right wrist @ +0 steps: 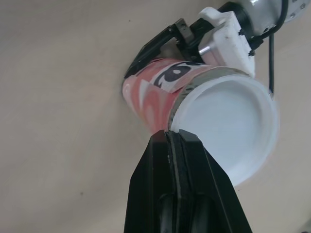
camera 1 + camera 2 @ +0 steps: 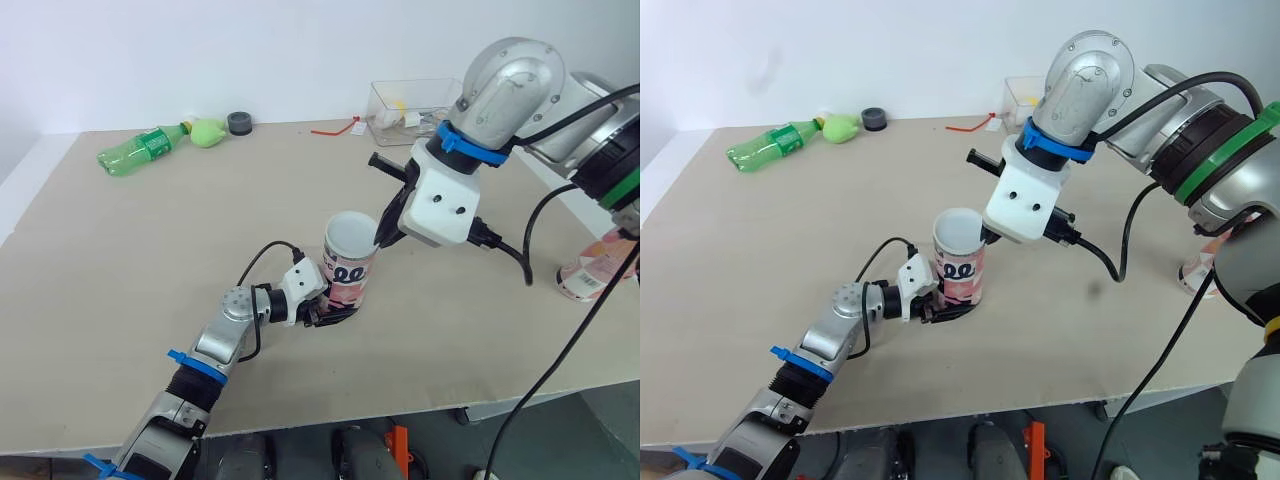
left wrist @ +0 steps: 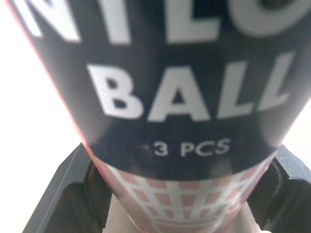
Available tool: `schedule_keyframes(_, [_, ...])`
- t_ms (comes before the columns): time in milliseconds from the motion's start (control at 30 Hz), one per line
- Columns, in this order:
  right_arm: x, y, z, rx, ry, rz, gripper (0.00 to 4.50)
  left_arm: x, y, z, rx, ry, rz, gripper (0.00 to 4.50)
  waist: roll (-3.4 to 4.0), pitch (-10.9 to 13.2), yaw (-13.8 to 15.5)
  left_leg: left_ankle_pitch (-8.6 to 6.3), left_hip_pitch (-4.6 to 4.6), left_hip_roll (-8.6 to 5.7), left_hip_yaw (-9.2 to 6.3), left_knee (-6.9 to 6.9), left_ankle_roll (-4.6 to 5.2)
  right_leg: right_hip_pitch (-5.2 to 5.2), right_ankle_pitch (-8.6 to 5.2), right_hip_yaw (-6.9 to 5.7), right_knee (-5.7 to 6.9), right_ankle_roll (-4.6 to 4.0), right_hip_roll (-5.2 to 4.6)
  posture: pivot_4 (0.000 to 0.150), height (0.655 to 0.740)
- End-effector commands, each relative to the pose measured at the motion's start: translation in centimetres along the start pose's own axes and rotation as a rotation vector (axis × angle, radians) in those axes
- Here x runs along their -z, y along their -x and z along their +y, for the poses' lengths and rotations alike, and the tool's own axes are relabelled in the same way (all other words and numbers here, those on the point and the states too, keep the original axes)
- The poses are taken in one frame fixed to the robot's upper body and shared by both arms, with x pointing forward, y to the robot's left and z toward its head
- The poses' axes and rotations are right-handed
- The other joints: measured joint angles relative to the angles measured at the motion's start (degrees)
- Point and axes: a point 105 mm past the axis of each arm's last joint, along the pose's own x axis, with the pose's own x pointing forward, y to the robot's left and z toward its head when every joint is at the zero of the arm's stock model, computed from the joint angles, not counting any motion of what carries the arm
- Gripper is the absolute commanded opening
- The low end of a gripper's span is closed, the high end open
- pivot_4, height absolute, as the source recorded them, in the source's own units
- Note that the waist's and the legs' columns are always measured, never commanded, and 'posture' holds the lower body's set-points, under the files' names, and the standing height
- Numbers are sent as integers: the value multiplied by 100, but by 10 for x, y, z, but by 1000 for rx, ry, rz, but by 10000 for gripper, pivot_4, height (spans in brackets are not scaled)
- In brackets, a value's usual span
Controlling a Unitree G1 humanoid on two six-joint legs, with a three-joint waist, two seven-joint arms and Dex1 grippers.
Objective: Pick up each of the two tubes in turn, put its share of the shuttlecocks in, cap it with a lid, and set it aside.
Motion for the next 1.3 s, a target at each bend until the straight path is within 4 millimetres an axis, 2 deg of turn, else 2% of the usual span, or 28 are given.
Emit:
schedule_keyframes(33, [-4, 8, 3, -26, 10, 6, 483, 0, -1, 0, 5, 1, 0, 30081, 0, 0, 0, 0, 0, 0, -1, 0, 0, 0, 0, 0, 0, 0, 0, 1500, 7400])
schedule_keyframes(200, [-6, 5, 2, -36, 14, -3, 483, 0, -1, -2, 9, 5, 1, 30081, 0, 0, 1, 0, 0, 0, -1, 0, 0, 0, 0, 0, 0, 0, 0, 1500, 7400])
schedule_keyframes(433, [-7, 8, -10, -4, 47, 2, 483, 1, -2, -4, 10, 14, 0, 30081, 0, 0, 1, 0, 1, 0, -1, 1, 0, 1, 1, -1, 0, 0, 0, 1500, 7400])
schedule_keyframes(1033, [-2, 1, -4, -48, -18, -8, 483, 0, -3, -4, -2, 31, -11, 30081, 0, 0, 1, 0, 4, 1, -2, 4, 0, 5, 1, -1, 1, 0, 0, 1500, 7400])
schedule_keyframes(1100, [-5, 1, -5, -34, -8, -25, 6743, 1, -3, -5, -2, 32, -11, 30081, 0, 0, 1, 0, 4, 1, -2, 4, 0, 5, 1, -1, 1, 0, -1, 1500, 7400])
schedule_keyframes(1200, [-6, 3, -8, -10, 13, -33, 19105, 1, -3, -6, 2, 36, -11, 30081, 0, 0, 1, 0, 4, 1, -2, 4, 0, 5, 1, -1, 1, 0, -2, 1500, 7400])
schedule_keyframes(1300, [-4, 6, -4, -23, -55, -21, 19105, 2, -3, -7, 4, 37, -8, 30081, 0, 0, 1, 0, 2, 0, -2, 4, 0, 5, 1, -2, 0, 1, -3, 1500, 7400])
